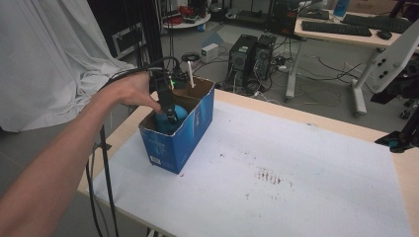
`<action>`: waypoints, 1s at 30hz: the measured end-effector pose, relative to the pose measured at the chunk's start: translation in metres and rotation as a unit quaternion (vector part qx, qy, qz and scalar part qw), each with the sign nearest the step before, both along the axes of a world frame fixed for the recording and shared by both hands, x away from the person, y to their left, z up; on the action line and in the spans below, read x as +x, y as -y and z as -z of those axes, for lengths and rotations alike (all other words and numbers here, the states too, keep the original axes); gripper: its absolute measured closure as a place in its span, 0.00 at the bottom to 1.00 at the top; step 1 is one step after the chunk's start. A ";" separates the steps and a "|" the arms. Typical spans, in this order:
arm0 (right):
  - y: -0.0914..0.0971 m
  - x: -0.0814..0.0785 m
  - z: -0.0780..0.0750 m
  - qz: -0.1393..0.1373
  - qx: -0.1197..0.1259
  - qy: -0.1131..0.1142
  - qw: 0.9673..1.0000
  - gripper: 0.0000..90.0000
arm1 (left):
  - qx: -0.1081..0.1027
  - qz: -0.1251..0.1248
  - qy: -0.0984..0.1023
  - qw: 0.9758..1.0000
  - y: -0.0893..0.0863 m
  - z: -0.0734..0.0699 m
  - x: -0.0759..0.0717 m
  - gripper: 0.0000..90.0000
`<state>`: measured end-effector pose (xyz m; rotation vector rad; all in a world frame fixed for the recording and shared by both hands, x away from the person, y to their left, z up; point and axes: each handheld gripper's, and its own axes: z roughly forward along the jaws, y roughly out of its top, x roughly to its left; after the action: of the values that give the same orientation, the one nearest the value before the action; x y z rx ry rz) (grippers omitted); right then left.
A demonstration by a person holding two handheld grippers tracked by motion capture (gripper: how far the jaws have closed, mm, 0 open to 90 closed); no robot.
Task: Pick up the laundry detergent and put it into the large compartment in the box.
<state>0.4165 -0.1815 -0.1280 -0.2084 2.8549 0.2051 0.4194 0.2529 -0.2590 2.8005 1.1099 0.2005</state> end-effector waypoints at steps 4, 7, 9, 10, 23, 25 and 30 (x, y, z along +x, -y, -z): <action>0.001 0.000 0.000 0.000 0.001 0.000 1.000 0.14 | 0.002 -0.001 0.001 1.000 0.001 -0.005 0.000 0.28; 0.001 0.000 0.000 0.000 0.000 0.000 1.000 0.14 | 0.004 0.003 0.011 1.000 0.003 -0.012 0.000 0.28; 0.000 0.001 0.000 0.000 0.000 0.000 1.000 0.14 | 0.008 0.006 0.015 1.000 0.004 -0.017 0.001 0.28; 0.000 0.000 0.000 0.000 0.000 -0.001 1.000 0.14 | 0.009 0.006 0.017 1.000 0.004 -0.020 0.001 0.28; 0.001 0.000 -0.002 0.001 0.003 0.003 1.000 0.14 | -0.009 0.010 0.038 0.999 0.010 -0.058 -0.003 0.27; 0.001 0.000 -0.002 0.000 0.002 0.003 1.000 0.14 | -0.012 0.014 0.041 0.999 0.014 -0.063 -0.004 0.27; 0.000 0.000 -0.002 -0.001 0.003 0.003 1.000 0.14 | -0.013 0.039 0.046 0.998 0.031 -0.074 -0.005 0.27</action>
<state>0.4161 -0.1820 -0.1261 -0.2100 2.8483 0.2126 0.4146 0.2222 -0.1846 2.7745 0.9754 0.3017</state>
